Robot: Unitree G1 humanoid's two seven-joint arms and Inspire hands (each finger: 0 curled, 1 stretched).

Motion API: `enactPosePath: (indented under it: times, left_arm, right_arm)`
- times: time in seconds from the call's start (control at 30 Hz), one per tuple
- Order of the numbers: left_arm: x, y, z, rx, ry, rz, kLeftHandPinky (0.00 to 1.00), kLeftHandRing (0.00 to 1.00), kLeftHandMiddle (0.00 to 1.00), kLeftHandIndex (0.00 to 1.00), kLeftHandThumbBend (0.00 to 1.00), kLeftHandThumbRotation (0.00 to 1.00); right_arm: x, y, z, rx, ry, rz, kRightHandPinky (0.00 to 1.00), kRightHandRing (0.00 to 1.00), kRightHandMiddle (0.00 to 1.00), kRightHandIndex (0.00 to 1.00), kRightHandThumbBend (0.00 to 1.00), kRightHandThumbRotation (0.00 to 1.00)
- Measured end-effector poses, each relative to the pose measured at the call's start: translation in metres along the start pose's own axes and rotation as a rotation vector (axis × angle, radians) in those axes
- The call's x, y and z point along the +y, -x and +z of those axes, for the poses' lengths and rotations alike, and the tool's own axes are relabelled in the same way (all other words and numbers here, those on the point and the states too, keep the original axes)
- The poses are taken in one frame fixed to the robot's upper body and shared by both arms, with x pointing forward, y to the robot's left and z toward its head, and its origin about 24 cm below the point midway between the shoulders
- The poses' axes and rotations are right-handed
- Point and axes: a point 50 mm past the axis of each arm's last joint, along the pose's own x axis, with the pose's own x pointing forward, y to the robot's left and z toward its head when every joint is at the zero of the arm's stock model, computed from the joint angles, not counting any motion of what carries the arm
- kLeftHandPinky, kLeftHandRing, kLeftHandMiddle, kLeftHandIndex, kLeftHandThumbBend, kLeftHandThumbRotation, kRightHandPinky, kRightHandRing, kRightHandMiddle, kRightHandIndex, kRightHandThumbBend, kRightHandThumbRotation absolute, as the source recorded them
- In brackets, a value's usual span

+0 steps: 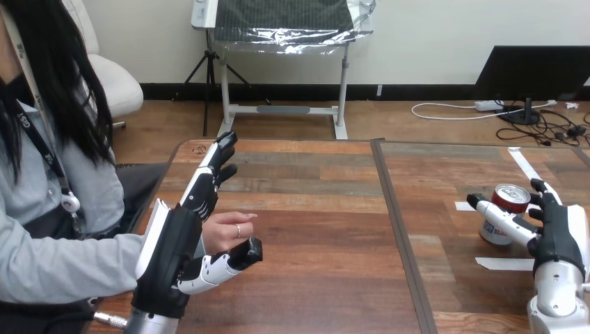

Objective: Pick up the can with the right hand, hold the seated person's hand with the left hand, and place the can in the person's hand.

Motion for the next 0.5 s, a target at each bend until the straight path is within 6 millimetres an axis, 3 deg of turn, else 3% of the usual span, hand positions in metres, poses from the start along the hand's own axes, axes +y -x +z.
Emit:
enactPosePath:
  times: [0.5]
  left_arm:
    - [0.0001,0.0001,0.0,0.0,0.0,0.001,0.92,0.97,0.98,0.94,1.0,0.7]
  right_arm:
    - [-0.0006,-0.0029,0.0059,-0.013,0.002,0.006,0.81,0.88,0.9,0.94,1.0,0.42]
